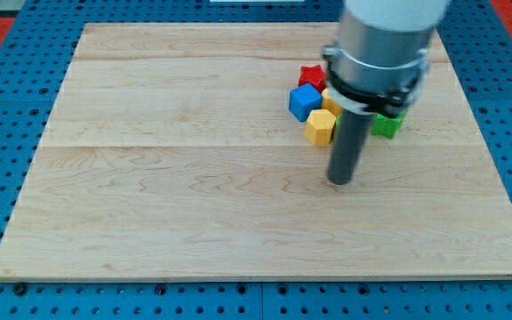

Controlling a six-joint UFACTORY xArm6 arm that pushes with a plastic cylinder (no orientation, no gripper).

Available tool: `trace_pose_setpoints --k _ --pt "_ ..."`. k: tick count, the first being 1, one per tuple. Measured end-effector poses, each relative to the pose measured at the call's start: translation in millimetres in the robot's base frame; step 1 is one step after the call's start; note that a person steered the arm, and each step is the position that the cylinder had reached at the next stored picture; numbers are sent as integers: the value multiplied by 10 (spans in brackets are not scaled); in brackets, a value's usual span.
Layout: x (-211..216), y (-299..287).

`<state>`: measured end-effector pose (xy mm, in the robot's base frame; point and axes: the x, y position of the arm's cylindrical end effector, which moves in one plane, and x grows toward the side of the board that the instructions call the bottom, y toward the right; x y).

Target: Slightly move the green circle at the top side

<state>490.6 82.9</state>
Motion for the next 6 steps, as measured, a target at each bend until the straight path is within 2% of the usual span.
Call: trace_pose_setpoints --k 4,5,6 --pt "-603 -49" --pt "-204 128" --pt "-230 368"
